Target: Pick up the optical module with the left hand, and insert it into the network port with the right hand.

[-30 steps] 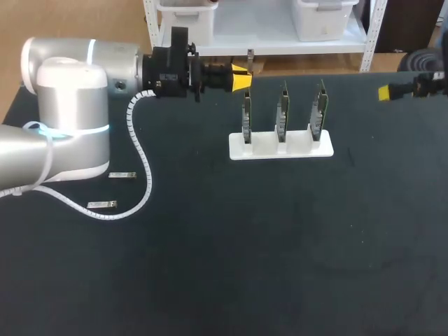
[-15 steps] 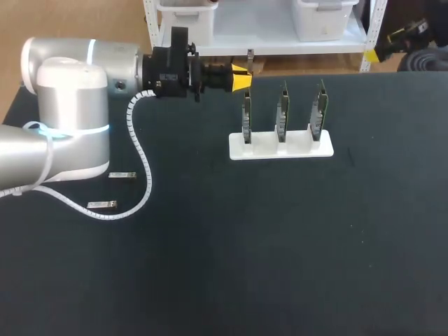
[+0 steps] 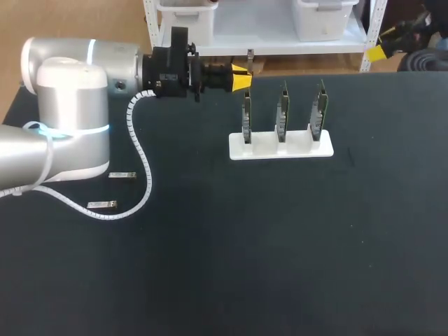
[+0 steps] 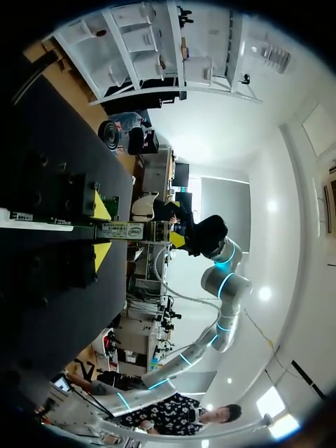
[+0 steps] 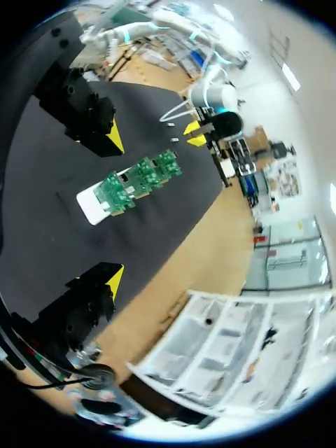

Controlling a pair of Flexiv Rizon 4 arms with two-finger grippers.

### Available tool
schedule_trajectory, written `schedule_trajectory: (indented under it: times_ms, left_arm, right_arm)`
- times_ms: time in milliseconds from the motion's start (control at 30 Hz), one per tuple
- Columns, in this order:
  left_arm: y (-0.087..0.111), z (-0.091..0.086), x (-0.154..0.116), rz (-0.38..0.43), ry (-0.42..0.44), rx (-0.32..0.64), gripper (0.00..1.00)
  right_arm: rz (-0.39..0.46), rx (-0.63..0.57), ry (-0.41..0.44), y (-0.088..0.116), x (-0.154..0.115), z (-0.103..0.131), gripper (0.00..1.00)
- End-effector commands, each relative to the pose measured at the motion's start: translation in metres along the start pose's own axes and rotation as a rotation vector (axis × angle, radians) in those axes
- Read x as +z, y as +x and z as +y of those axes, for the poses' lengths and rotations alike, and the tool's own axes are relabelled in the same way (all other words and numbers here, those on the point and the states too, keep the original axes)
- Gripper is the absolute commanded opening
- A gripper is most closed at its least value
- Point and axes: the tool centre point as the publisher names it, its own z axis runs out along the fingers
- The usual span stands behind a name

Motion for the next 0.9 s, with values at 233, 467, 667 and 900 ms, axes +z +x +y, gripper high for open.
schedule_trajectory:
  times_ms: [233, 467, 667, 900]
  left_arm:
    - [0.0, 0.001, 0.0, 0.002, 0.003, 0.0, 0.0]
    - [0.0, 0.001, 0.0, 0.002, 0.003, 0.0, 0.0]
    - [0.0, 0.001, 0.0, 0.002, 0.003, 0.0, 0.0]
    - [0.0, 0.001, 0.0, 0.002, 0.003, 0.0, 0.0]
  right_arm:
    - [-0.024, -0.295, -0.188, -0.064, 0.031, -0.017, 1.0]
    - [-0.082, -0.418, -0.278, -0.097, 0.059, 0.003, 1.0]
    - [-0.144, -0.434, -0.414, -0.108, 0.082, 0.024, 1.0]
    - [-0.164, -0.435, -0.49, -0.116, 0.098, 0.045, 1.0]
